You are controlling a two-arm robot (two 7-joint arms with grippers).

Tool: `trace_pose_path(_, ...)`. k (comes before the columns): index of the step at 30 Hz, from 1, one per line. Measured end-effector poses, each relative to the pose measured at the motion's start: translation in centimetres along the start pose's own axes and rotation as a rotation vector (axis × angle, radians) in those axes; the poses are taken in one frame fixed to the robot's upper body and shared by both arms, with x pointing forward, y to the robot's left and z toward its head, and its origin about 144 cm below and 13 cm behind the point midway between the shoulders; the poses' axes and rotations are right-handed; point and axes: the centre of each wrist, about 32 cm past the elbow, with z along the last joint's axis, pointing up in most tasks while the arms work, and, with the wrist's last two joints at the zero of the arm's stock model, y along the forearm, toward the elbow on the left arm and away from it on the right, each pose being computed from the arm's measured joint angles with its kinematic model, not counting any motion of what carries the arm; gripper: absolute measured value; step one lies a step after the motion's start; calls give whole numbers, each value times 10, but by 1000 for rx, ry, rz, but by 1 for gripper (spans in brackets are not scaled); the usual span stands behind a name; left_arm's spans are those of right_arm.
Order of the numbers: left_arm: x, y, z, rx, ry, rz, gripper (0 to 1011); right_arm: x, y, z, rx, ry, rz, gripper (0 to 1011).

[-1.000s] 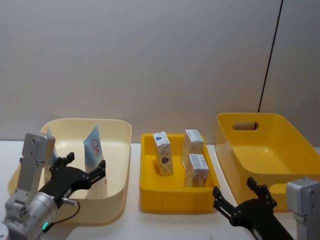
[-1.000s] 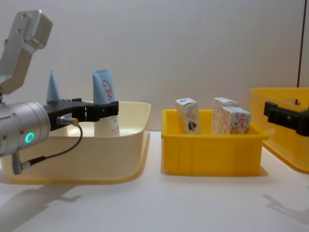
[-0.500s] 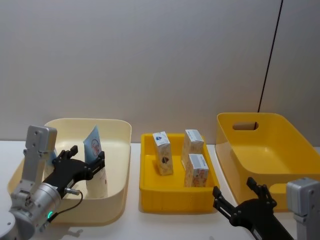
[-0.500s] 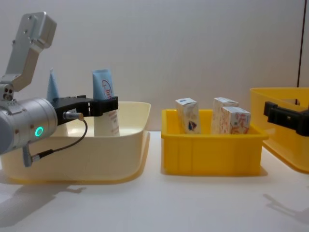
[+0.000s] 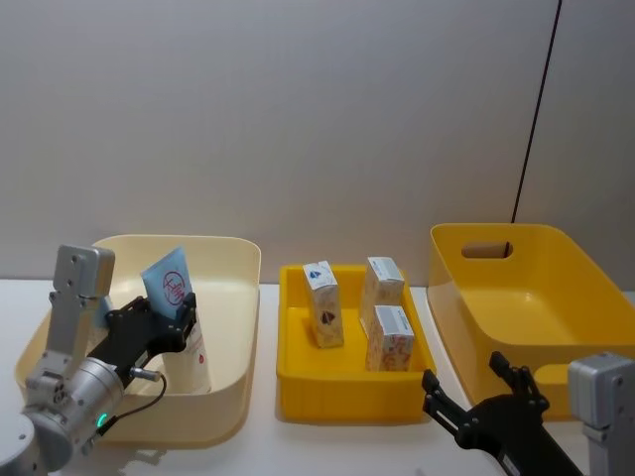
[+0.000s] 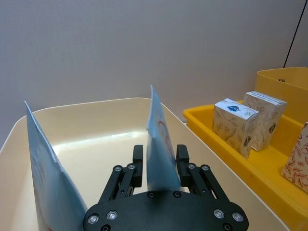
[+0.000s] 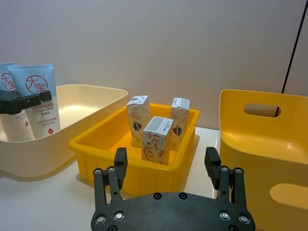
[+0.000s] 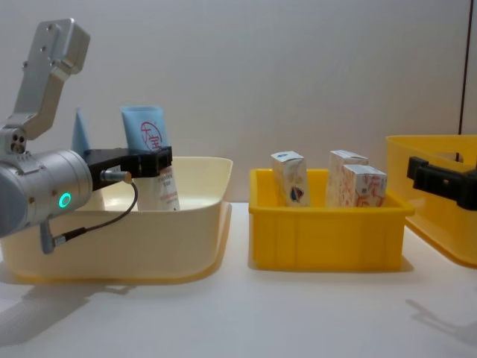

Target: Bimanual collaborative sorting of washing and personal care products

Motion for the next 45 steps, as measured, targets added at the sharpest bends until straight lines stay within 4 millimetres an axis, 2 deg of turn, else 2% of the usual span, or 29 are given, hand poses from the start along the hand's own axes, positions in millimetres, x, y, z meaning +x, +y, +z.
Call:
trace_pose_path(3, 0, -1, 0, 0, 1, 0, 338, 0, 0, 0, 0, 0, 0, 1001)
trace_pose_path(7, 0, -1, 0, -1, 0, 0, 278, 0, 0, 0, 0, 0, 0, 1001)
trace_pose_path(13, 0, 1, -1, -16, -8, 0, 241, 0, 0, 0, 0, 0, 0, 1001)
trace_pose_path(23, 1, 5, 4, -91, -35, -1, 238, 0, 0, 0, 0, 0, 0, 1001)
trace_pose_path(35, 0, 10, 27, -220, -41, -63, 237, 0, 0, 0, 0, 0, 0, 1001)
trace_pose_path(45, -7, 9, 46, -294, -5, -183, 237, 0, 0, 0, 0, 0, 0, 1001)
